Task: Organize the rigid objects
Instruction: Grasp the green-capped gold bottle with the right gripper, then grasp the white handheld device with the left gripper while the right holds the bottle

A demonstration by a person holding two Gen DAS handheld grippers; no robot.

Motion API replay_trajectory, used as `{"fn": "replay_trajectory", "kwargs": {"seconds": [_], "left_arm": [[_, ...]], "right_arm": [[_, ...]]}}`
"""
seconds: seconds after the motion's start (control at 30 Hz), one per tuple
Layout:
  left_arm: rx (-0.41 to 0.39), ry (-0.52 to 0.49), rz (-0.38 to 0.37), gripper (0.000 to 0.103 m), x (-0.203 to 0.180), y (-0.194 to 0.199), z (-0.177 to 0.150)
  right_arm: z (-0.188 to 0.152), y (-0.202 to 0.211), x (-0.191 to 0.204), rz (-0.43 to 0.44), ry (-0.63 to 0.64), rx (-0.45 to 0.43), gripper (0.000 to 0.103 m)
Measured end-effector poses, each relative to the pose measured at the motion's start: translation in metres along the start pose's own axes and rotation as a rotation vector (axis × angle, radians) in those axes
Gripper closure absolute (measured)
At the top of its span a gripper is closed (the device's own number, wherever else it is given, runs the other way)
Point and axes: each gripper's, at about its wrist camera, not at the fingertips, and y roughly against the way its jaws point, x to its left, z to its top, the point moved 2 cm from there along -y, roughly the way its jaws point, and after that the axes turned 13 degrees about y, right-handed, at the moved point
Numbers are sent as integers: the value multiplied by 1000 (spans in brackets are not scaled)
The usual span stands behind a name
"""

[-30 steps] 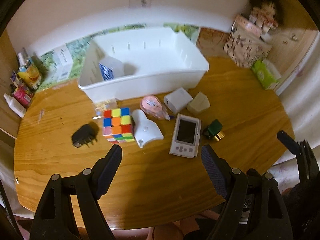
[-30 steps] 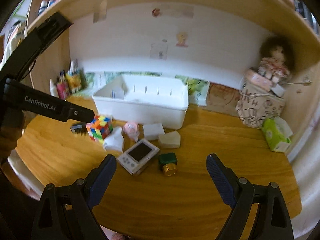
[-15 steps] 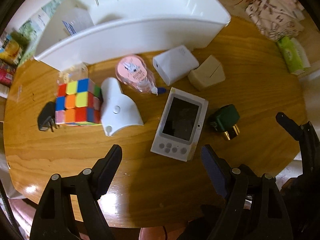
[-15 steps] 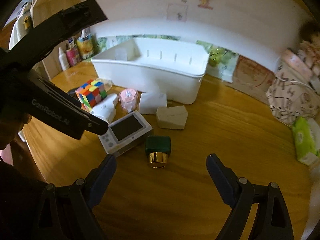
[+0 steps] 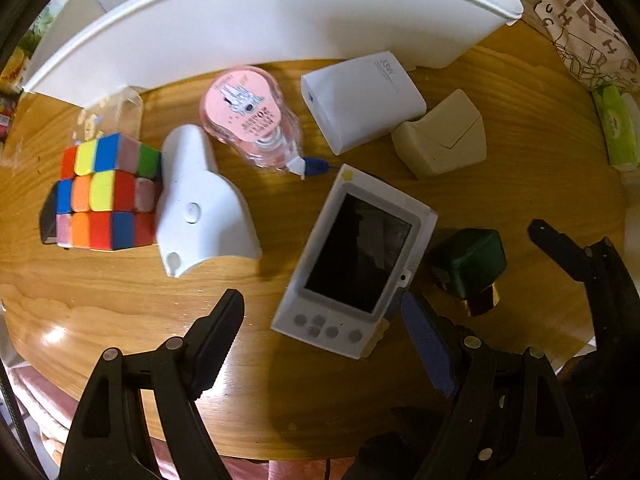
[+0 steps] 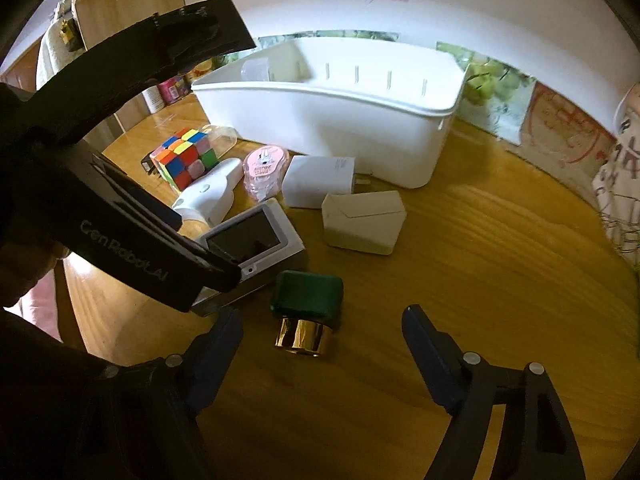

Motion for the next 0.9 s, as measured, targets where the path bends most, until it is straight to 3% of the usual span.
{"fn": "replay_trajectory", "kwargs": {"seconds": [0.43, 0.9], "left_arm": [[41, 44, 13, 20, -14, -16, 6], [47, 47, 1, 33, -26, -31, 18]], "right_arm": [[3, -16, -6, 107, 0, 23, 39], [3, -27, -5, 167, 13, 52, 54]]}}
